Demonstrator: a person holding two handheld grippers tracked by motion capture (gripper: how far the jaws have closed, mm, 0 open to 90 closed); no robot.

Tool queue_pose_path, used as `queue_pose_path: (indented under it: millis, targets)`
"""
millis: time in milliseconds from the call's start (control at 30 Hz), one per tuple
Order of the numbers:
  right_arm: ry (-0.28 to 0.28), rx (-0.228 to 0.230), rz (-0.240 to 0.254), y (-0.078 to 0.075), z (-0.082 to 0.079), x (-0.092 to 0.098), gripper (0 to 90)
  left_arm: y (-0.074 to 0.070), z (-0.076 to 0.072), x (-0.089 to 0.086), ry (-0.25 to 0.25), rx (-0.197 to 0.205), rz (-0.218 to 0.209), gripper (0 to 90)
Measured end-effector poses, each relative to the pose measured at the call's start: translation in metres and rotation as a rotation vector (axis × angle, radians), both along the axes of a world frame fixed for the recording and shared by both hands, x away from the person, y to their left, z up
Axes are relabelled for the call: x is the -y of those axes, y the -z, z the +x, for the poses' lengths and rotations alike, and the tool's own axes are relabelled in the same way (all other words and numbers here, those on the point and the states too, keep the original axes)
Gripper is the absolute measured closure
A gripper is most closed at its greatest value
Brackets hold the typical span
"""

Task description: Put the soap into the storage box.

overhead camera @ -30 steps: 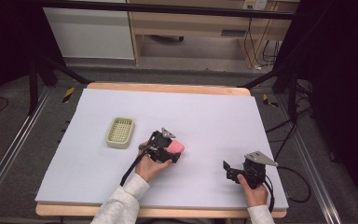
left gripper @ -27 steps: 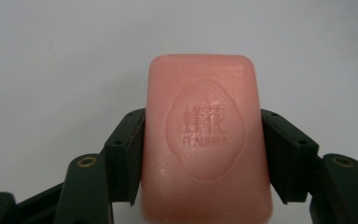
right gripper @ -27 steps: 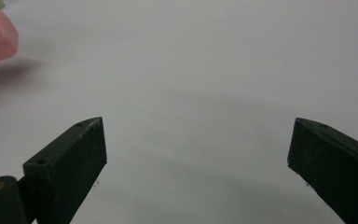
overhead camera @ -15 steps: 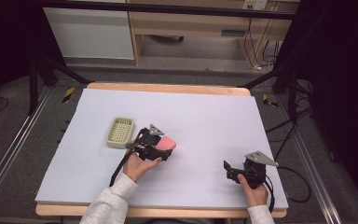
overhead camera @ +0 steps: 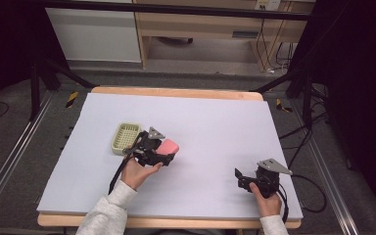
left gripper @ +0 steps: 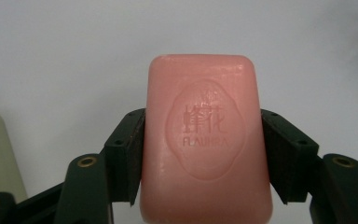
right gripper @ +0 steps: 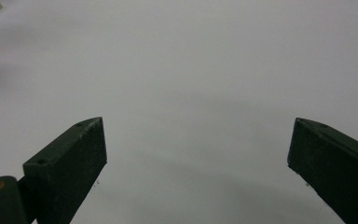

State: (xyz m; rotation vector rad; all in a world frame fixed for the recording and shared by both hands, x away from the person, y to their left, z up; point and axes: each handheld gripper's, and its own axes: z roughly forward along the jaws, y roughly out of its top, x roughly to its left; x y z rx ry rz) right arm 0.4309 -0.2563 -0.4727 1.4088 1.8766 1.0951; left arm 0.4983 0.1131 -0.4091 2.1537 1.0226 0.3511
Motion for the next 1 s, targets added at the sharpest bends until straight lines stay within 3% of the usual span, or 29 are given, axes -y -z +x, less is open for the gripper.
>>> queue_pose_path:
  millis: [533,1000]
  targets:
    - [-0.001,-0.002,0.000,0.000,0.000,0.000,4.7,-0.009,0.001,-0.022,-0.036,0.013,-0.003,37.4]
    - [0.003,-0.003,0.011,-0.001,-0.001,-0.001,4.7,-0.015,0.006,-0.049,-0.097,0.027,-0.024,37.3]
